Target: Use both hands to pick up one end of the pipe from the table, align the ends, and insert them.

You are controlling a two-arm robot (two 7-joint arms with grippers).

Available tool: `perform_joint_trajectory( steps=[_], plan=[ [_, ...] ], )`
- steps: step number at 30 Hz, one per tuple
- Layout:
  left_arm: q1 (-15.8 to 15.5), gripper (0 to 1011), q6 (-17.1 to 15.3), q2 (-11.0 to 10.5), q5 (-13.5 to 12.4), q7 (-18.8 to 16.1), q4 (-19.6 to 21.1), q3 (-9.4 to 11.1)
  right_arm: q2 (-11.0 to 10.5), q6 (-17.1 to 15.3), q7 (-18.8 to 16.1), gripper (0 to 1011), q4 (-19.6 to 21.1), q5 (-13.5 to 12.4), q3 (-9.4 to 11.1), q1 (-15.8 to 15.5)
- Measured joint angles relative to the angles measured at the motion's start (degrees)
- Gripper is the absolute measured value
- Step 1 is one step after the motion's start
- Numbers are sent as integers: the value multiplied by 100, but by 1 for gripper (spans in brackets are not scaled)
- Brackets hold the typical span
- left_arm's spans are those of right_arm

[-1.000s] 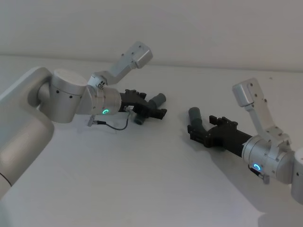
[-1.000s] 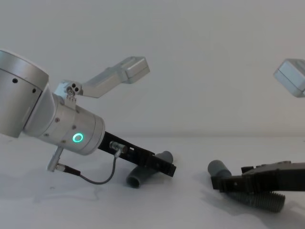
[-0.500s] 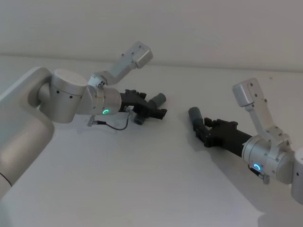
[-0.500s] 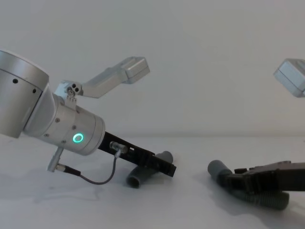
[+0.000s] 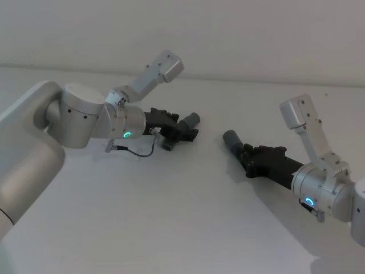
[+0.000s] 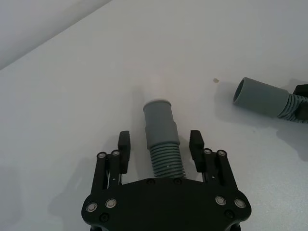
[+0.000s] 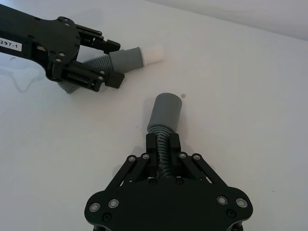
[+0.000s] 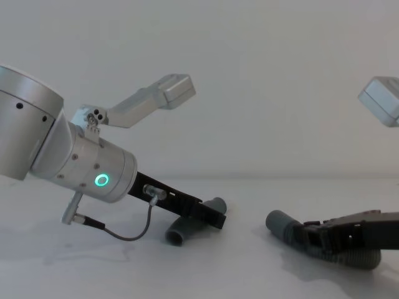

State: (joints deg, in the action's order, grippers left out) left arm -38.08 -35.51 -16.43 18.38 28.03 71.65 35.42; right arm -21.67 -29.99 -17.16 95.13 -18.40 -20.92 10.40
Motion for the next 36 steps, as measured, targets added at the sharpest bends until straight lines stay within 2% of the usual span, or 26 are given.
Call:
perform_joint_trajectory(
  steps=[3,4,8,9,11,14,36],
  plan=[
    [0,675,0,0,0,0,0,0,0,0,0,151,0,0,0,0],
    [0,675,0,0,0,0,0,0,0,0,0,151,0,0,0,0],
    [0,545,-1,1,1,1,0,1,0,0,0,148,0,0,0,0],
    [0,486,-1,1,1,2,0,1,0,0,0,148,0,0,0,0],
    [0,457,-2,1,1,3,0,1,0,0,0,147,0,0,0,0],
    [0,359,-2,1,1,3,0,1,0,0,0,147,0,1,0,0],
    [0,352,-1,1,1,3,1,0,0,0,0,145,0,1,0,0]
  ],
)
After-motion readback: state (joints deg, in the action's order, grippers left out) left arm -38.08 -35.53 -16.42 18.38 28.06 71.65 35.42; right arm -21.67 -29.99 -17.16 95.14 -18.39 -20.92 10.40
